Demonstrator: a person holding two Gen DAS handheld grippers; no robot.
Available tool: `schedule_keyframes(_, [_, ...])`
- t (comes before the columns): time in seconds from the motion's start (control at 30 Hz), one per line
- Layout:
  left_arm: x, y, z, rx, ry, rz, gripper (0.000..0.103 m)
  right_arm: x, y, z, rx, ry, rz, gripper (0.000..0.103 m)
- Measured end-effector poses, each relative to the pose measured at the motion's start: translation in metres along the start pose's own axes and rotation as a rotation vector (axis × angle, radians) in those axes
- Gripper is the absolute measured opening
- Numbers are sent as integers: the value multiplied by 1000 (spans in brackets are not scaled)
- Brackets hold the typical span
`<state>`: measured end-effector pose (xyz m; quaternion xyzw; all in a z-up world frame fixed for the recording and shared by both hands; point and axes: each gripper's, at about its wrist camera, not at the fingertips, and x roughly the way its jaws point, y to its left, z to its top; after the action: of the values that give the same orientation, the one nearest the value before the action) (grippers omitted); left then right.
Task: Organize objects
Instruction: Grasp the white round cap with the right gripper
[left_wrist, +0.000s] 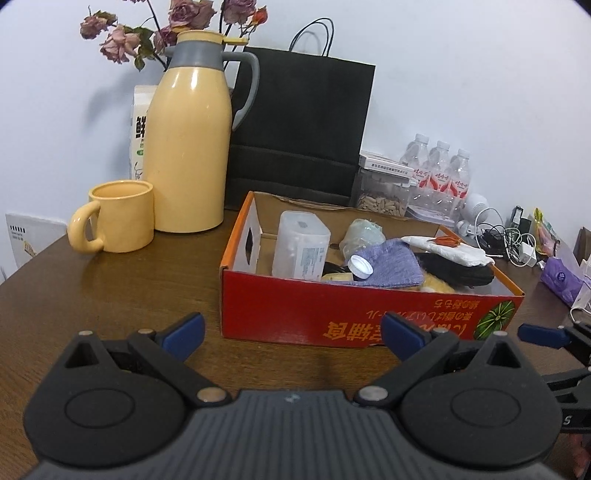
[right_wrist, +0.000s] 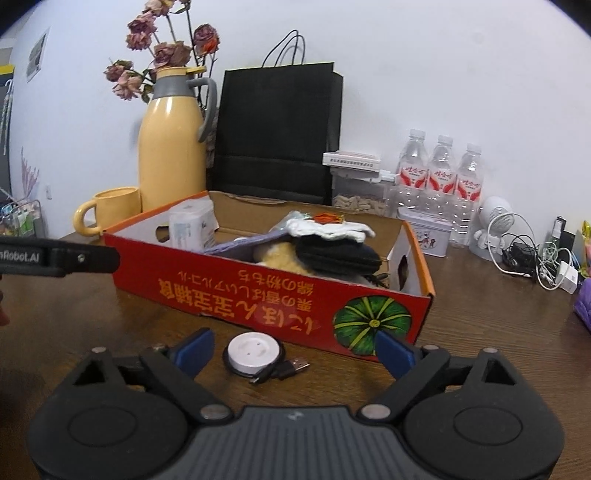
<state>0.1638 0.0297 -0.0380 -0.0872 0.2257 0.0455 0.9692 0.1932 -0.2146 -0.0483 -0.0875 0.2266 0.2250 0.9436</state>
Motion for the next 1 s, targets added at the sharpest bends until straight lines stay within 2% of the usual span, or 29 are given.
schedule_keyframes(0.13, [0,3,1,-13,1,0,103,2,3,-1,-12,10,18,73])
schedule_keyframes(0.2, [-1,4,1,-17,5,-2,103,4,4,-1,-18,16,31,60])
schedule_keyframes(0.33, [-1,5,2,-24,7,-10,103,9,10,1,-29,31,78,52])
schedule_keyframes(0.4, [-2,5,2,-25,6,-11,103,14,15,2,-42,41,100,44])
schedule_keyframes(0.5, [-2,5,2,-27,7,-11,103,28,22,5,-63,72,97,39])
schedule_keyframes(0.7, [-3,4,2,-24,12,-19,103,50,17,6,-30,130,90,39])
schedule_keyframes(1.0, [-1,2,1,-16,17,-18,103,53,18,6,-30,139,119,39])
